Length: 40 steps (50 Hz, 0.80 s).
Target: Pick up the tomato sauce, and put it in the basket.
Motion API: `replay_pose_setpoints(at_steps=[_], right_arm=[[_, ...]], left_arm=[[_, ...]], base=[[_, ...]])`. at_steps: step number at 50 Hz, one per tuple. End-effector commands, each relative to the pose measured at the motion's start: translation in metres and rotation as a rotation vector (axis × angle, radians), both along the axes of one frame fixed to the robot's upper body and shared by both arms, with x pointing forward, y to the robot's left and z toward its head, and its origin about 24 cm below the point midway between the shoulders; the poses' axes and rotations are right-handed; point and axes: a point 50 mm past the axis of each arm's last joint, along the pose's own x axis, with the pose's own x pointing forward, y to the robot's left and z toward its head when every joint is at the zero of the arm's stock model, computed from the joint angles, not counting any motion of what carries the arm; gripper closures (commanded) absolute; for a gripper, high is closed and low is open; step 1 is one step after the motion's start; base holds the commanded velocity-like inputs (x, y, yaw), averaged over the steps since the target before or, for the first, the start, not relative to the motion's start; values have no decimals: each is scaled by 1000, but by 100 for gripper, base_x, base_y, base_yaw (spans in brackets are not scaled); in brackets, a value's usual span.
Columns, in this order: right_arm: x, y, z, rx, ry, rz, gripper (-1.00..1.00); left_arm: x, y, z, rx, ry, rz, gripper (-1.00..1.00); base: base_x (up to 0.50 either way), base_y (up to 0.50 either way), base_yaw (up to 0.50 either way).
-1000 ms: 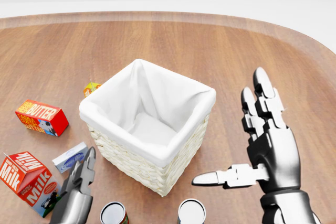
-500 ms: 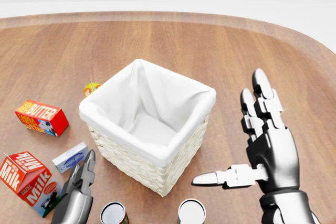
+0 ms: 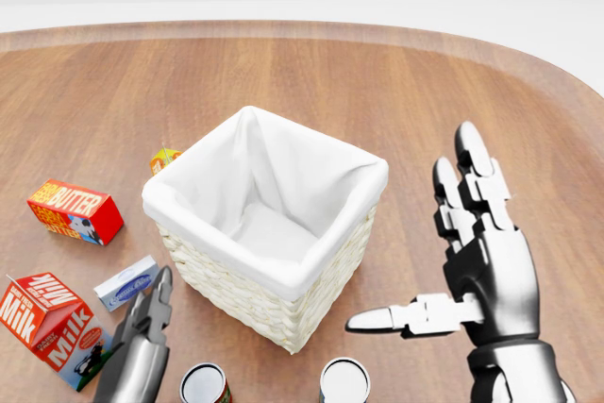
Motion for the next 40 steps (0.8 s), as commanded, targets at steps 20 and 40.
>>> replay_pose_setpoints(at_steps=[20, 40], right_arm=[[-2, 0, 2, 2, -8, 0, -100], [-1, 0, 1, 4, -3, -1, -100]], left_arm=[[3, -4, -2, 7, -2, -8, -100], [4, -2, -12, 27, 27, 9, -100]], base=[[0, 0, 0], [0, 0, 0]])
